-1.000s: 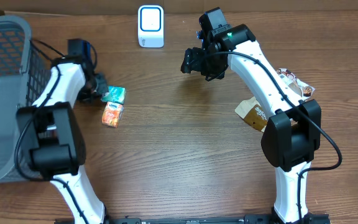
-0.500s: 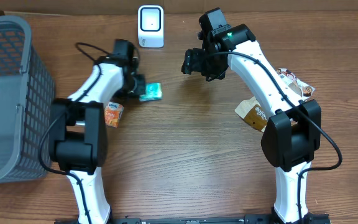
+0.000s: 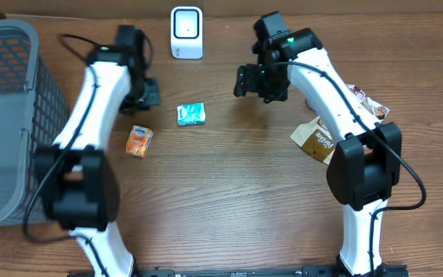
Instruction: Scan the item barcode
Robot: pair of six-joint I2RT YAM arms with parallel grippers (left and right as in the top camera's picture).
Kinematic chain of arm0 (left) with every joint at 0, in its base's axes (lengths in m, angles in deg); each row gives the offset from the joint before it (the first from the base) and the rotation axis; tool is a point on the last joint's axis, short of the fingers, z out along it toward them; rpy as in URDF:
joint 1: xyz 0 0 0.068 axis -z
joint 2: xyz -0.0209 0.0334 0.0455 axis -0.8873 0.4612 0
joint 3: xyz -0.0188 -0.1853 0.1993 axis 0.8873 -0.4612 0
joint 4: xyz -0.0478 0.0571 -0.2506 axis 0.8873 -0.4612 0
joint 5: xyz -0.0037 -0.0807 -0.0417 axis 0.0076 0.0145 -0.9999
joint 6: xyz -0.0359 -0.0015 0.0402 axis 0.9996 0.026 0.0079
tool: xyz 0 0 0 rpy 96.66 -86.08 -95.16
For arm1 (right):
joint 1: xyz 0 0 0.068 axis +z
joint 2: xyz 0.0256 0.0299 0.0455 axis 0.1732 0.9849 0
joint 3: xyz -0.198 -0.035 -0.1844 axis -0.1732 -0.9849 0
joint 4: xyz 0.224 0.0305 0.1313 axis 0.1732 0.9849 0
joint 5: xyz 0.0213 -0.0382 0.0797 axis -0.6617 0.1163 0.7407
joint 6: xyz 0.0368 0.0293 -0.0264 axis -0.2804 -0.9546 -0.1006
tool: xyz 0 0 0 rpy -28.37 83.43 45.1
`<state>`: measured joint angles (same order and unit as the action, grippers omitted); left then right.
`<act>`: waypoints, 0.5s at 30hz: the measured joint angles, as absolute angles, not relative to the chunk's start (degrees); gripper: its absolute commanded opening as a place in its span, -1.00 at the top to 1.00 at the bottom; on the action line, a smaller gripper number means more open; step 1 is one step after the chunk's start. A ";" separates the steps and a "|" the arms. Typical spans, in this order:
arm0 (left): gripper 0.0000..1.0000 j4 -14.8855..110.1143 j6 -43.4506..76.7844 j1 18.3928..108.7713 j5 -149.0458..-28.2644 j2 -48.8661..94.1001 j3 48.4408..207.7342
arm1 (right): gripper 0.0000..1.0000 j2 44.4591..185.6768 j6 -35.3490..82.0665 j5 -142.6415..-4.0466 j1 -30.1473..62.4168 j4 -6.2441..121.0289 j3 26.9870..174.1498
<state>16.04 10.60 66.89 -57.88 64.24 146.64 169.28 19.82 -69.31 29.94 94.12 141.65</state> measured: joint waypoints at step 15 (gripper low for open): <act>0.91 20.83 11.87 60.18 -54.73 58.98 131.43 | -0.56 169.31 21.83 -67.17 24.67 94.56 141.65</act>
